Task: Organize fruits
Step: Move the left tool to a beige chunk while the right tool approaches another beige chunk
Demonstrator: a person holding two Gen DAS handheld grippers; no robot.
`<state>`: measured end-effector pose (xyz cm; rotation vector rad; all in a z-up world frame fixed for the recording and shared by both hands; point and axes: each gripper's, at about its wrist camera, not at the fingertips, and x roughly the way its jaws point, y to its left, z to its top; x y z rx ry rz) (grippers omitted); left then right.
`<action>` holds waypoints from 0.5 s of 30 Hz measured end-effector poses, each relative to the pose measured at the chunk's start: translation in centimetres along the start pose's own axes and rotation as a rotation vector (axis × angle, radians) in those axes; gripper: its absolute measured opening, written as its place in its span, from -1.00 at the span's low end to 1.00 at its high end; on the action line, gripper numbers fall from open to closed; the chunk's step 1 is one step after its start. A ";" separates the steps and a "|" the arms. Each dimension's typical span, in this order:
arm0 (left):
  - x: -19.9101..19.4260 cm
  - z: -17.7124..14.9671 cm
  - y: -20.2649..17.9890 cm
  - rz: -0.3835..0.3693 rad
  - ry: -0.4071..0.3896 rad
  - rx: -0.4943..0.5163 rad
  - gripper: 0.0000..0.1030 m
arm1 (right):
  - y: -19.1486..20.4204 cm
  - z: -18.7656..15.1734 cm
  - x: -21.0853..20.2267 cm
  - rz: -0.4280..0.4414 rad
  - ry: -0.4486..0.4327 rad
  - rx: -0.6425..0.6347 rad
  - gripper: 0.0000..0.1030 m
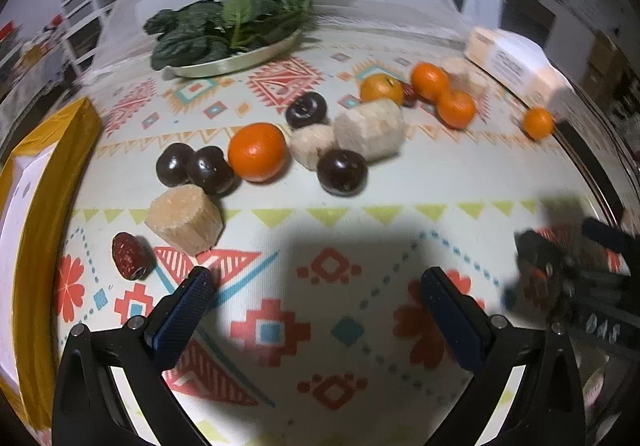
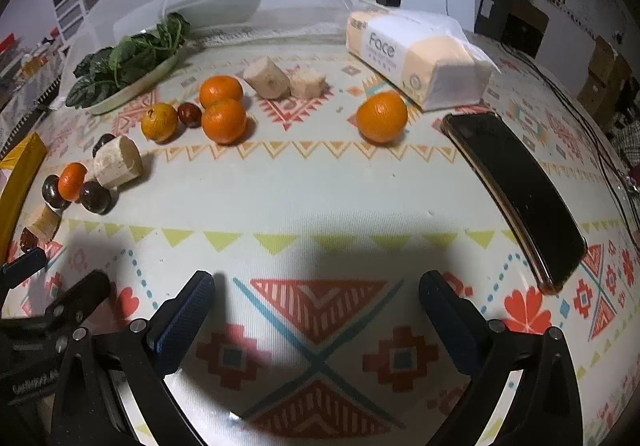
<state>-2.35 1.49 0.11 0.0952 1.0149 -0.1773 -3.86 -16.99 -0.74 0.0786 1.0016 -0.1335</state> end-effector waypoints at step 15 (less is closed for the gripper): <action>-16.9 -2.9 9.0 0.012 -0.481 -0.074 0.83 | 1.1 -0.4 -5.5 0.024 -0.150 0.010 0.92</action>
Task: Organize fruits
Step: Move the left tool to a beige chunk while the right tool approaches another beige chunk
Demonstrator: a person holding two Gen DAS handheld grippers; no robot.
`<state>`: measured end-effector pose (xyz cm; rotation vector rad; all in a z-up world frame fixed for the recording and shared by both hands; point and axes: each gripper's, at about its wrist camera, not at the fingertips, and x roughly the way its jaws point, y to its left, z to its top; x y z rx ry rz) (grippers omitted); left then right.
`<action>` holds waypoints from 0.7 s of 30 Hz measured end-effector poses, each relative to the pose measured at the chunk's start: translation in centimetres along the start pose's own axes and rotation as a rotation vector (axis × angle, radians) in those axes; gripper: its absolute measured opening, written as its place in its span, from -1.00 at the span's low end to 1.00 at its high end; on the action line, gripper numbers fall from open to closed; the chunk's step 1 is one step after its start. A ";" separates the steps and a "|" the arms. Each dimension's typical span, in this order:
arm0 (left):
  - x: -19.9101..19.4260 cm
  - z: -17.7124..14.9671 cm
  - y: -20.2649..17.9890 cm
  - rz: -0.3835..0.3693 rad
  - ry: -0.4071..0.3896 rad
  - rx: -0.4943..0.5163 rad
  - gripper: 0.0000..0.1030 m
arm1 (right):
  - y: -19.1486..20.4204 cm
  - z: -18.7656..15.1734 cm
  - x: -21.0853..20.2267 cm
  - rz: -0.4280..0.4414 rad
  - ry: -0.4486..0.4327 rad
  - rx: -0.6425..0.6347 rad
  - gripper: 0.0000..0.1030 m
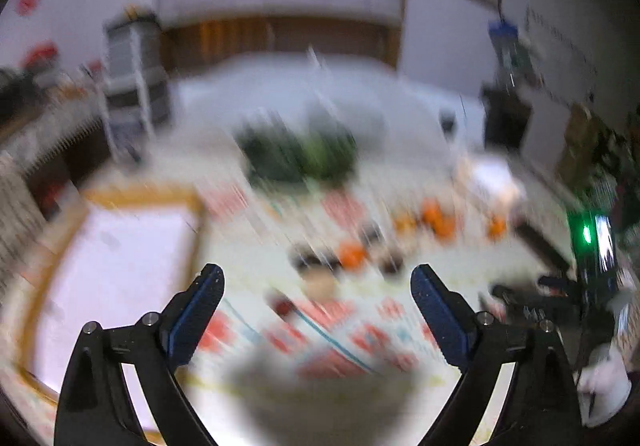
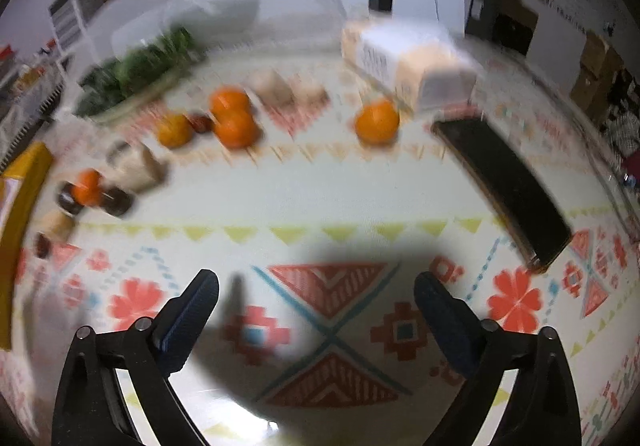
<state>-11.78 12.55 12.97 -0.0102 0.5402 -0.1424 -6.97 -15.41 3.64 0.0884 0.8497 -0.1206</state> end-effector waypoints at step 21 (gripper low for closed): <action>7.4 -1.4 3.5 -0.190 0.224 -0.081 -0.13 | 7.6 3.9 4.5 0.320 0.038 -0.035 0.29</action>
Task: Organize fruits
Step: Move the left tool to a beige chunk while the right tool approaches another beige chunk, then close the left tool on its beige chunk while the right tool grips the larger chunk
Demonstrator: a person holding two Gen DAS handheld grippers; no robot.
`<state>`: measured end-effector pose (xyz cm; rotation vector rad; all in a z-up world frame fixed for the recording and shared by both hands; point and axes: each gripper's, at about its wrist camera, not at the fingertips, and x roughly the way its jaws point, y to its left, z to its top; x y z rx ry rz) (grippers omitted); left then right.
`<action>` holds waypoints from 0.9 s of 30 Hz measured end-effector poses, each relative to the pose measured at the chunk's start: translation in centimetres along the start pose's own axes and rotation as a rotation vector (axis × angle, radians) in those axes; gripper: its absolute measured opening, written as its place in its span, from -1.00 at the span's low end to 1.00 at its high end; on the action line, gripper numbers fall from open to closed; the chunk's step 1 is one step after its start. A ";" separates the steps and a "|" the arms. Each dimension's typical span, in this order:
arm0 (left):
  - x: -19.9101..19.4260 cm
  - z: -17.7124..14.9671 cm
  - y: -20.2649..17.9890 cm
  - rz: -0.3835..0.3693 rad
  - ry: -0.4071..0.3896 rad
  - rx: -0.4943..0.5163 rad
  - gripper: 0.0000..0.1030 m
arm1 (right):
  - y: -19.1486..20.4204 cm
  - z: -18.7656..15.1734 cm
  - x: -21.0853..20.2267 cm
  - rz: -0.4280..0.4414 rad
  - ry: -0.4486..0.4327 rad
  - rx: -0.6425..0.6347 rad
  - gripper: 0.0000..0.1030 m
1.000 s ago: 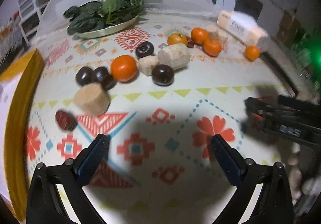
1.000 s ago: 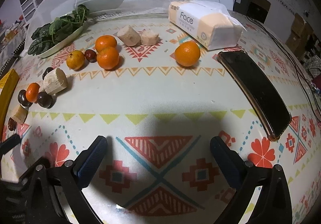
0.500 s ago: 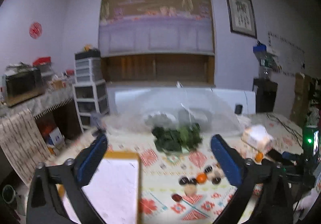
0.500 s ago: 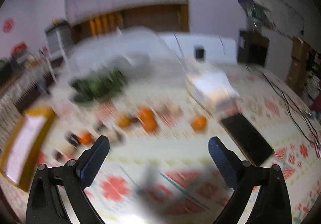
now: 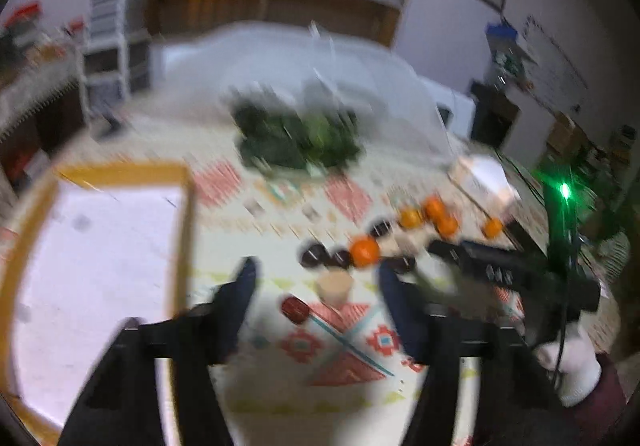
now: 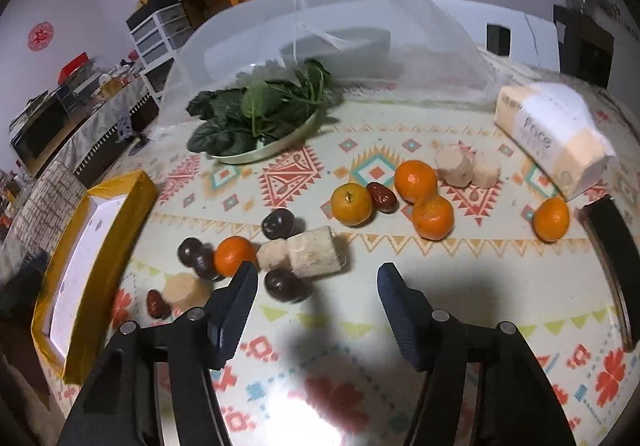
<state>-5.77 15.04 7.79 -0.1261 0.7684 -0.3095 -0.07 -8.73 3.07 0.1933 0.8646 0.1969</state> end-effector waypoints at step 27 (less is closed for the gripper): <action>7.8 -0.6 -3.0 0.037 0.114 0.125 -0.38 | -0.7 0.2 0.6 0.063 -0.008 0.048 -0.37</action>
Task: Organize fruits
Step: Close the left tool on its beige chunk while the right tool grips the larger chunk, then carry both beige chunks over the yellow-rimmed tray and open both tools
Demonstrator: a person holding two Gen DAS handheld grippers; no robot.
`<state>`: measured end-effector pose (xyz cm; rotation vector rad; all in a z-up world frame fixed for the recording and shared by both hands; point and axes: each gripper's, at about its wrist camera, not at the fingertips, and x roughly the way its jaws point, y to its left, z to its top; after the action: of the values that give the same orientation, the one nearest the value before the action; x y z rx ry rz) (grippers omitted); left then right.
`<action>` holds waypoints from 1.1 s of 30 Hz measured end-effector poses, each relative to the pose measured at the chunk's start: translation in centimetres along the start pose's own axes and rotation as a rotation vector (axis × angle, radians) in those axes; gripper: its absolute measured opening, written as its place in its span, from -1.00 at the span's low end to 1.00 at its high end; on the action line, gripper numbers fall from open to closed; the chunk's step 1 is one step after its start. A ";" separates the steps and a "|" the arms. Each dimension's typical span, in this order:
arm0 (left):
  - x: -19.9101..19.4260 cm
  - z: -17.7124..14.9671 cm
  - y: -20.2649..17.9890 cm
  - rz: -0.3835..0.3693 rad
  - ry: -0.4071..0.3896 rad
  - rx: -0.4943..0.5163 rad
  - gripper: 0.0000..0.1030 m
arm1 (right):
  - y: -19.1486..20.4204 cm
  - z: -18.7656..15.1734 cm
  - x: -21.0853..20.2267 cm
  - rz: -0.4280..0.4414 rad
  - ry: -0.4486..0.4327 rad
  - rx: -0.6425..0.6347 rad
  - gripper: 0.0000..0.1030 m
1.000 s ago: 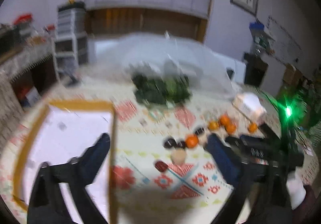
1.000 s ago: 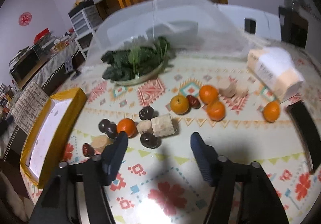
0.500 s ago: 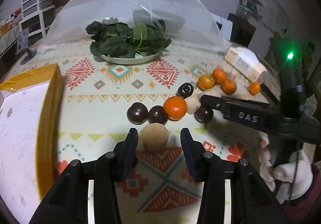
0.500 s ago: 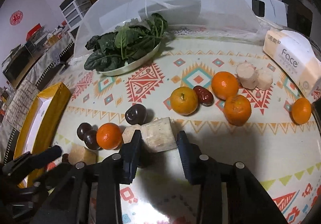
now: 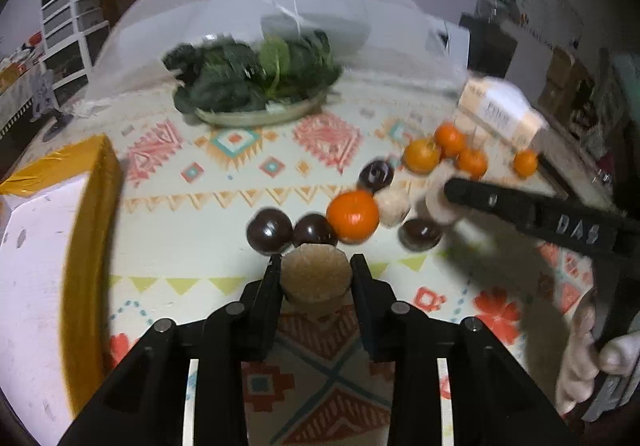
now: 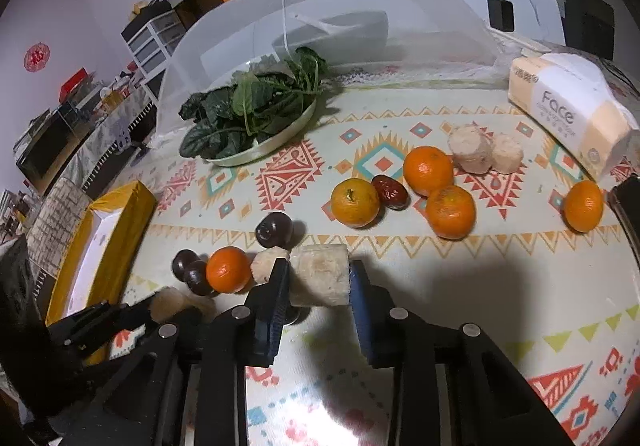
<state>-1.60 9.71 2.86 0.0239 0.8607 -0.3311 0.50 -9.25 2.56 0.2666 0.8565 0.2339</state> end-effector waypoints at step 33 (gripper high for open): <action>-14.6 -11.0 25.6 0.326 -0.132 -0.512 -0.38 | 30.4 -9.6 5.9 0.399 0.247 -0.380 -0.37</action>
<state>-11.04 39.77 3.69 -0.3264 0.7750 0.1969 -6.06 22.46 2.20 0.0495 0.9774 0.8058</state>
